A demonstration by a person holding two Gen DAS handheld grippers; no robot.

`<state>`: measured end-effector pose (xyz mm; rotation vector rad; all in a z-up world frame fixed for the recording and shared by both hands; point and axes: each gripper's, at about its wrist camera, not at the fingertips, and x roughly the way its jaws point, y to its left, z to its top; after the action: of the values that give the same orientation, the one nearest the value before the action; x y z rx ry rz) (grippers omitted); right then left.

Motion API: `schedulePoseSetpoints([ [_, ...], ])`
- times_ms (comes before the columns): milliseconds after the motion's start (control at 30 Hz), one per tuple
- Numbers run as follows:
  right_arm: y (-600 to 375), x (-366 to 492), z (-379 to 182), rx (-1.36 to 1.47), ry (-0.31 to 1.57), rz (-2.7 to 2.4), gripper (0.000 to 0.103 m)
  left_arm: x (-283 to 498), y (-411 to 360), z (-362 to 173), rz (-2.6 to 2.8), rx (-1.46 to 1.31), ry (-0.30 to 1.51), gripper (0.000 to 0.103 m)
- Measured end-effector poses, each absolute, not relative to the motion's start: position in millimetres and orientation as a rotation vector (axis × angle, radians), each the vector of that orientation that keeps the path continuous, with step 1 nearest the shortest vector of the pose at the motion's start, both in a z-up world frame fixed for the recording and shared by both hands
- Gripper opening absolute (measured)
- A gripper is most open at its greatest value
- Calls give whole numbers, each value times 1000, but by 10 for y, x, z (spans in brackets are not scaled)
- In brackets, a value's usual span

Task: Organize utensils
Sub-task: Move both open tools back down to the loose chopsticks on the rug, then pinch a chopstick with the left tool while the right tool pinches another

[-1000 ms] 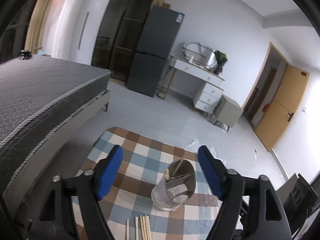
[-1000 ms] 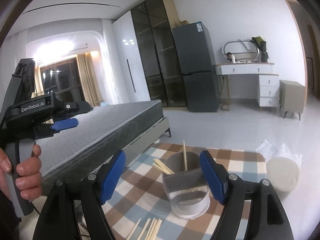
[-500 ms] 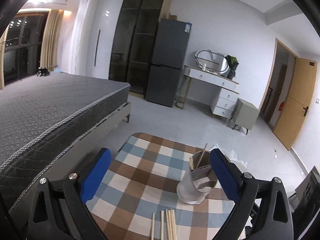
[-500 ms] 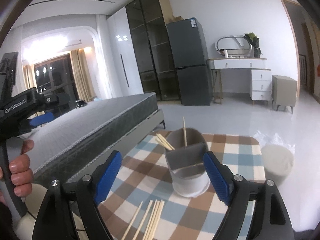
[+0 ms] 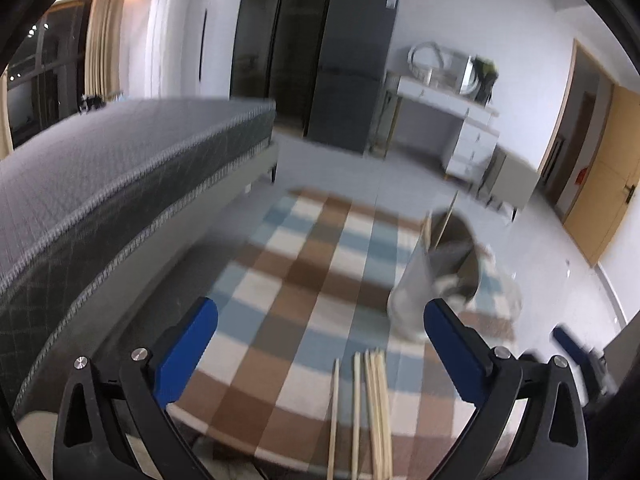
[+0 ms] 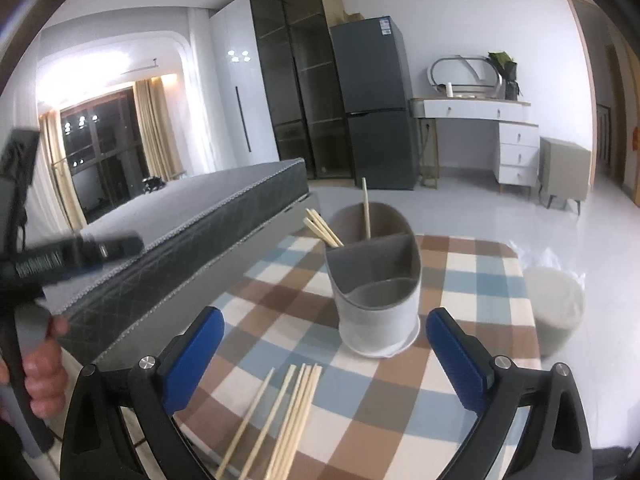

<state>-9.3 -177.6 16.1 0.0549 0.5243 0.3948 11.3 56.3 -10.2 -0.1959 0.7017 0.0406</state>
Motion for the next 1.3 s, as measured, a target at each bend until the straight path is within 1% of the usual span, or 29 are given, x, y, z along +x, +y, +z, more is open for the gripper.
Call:
schedulePoseSetpoints([
  [300, -1881, 124, -92, 106, 627, 339, 103, 362, 414, -724, -27, -109, 911, 100],
  [400, -1908, 169, -133, 129, 658, 335, 103, 458, 322, -1057, -39, -48, 1045, 100],
  [533, -1939, 239, -187, 156, 701, 346, 103, 534, 281, -1358, -34, -16, 1170, 96],
  [567, -1943, 252, -195, 162, 710, 348, 103, 542, 272, -1399, -34, -9, 1187, 91],
  [733, -1983, 308, -238, 189, 742, 353, 103, 546, 195, -1560, -51, 13, 1267, 78],
  [767, -1987, 324, -252, 194, 756, 356, 103, 540, 183, -1585, -50, 18, 1279, 72],
  [800, -1992, 341, -273, 200, 777, 364, 103, 538, 172, -1611, -53, 21, 1294, 69],
  [833, -1993, 357, -289, 206, 790, 369, 103, 531, 152, -1655, -54, 28, 1324, 63],
  [867, -2001, 365, -305, 215, 800, 373, 103, 531, 147, -1683, -55, 31, 1337, 55],
  [900, -2011, 372, -318, 224, 807, 378, 103, 519, 136, -1692, -58, 33, 1346, 53],
  [967, -2020, 379, -315, 233, 812, 384, 103, 508, 91, -1673, -69, 40, 1338, 42],
  [1100, -2058, 371, -297, 253, 812, 402, 102, 523, -23, -1640, -98, 62, 1340, 29],
  [1133, -2068, 365, -299, 253, 815, 405, 102, 547, -57, -1638, -101, 61, 1338, 22],
  [1167, -2079, 365, -305, 252, 818, 406, 100, 574, -88, -1636, -104, 61, 1335, 13],
  [1233, -2102, 358, -323, 253, 831, 410, 97, 638, -180, -1629, -125, 67, 1325, 2],
  [1300, -2121, 342, -356, 252, 849, 410, 90, 677, -219, -1628, -122, 70, 1305, 2],
])
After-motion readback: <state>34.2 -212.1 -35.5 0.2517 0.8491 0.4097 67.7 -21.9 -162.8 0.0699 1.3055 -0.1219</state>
